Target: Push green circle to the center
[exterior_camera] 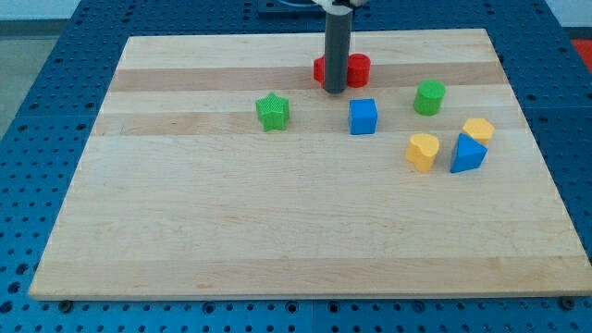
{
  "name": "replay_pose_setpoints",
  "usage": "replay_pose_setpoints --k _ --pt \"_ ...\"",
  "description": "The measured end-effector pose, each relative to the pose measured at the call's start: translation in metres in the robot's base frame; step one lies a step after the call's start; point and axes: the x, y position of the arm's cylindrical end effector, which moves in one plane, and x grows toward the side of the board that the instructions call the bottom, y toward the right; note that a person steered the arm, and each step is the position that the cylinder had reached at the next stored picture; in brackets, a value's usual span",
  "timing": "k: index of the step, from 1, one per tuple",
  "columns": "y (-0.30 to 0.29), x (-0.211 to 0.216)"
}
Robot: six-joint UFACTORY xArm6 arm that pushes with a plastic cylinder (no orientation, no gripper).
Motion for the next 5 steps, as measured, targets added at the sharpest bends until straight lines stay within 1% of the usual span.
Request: replay_pose_setpoints --k 1,3,5 --pt "0.012 -0.002" --pt "0.069 0.01" --pt "0.146 -0.001"
